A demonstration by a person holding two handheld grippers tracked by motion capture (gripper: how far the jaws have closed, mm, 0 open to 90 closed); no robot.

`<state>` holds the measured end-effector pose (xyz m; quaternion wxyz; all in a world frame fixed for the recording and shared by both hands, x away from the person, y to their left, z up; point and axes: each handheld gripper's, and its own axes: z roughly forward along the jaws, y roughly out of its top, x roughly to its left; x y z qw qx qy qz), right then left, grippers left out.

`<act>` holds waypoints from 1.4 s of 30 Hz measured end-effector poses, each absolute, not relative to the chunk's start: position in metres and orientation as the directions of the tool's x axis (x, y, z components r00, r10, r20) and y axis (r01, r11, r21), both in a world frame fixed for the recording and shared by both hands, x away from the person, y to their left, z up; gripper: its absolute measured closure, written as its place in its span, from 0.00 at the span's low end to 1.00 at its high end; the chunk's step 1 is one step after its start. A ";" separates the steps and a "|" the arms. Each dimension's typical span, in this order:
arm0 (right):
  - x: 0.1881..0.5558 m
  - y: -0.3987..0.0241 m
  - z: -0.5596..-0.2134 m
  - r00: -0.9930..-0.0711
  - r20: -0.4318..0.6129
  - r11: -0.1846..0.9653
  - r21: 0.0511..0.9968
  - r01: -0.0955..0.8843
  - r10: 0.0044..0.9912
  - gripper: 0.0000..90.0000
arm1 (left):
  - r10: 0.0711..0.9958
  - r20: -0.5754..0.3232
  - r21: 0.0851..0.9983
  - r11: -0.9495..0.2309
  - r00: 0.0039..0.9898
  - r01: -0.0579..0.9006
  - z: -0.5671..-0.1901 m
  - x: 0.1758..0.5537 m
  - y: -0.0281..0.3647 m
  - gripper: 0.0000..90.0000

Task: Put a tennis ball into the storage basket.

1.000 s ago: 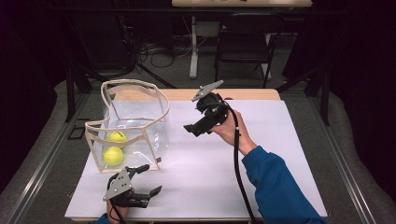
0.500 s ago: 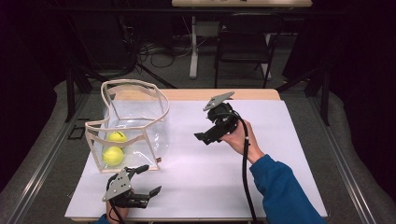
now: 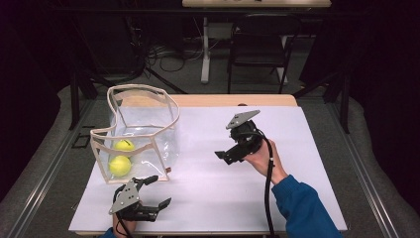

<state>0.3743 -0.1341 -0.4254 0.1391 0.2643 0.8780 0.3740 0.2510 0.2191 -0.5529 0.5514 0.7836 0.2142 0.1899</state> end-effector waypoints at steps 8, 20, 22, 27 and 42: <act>0.363 -0.149 -0.437 -0.810 -0.043 0.574 0.727 0.376 0.585 0.00 | 0.549 0.064 0.946 -0.298 0.834 0.123 -0.553 0.251 0.219 0.18; 0.343 -0.174 -0.459 -0.793 -0.043 0.563 0.727 0.392 0.608 0.00 | 0.555 0.068 0.946 -0.300 0.829 0.124 -0.553 0.251 0.219 0.18; 0.339 -0.178 -0.462 -0.791 -0.039 0.558 0.730 0.395 0.611 0.00 | 0.550 0.064 0.947 -0.297 0.833 0.124 -0.553 0.251 0.219 0.18; 0.328 -0.191 -0.469 -0.782 -0.036 0.541 0.741 0.397 0.623 0.00 | 0.555 0.068 0.946 -0.301 0.829 0.124 -0.553 0.250 0.219 0.18; 0.294 -0.227 -0.500 -0.737 -0.038 0.503 0.755 0.421 0.675 0.00 | 0.550 0.067 0.944 -0.305 0.832 0.126 -0.554 0.251 0.217 0.18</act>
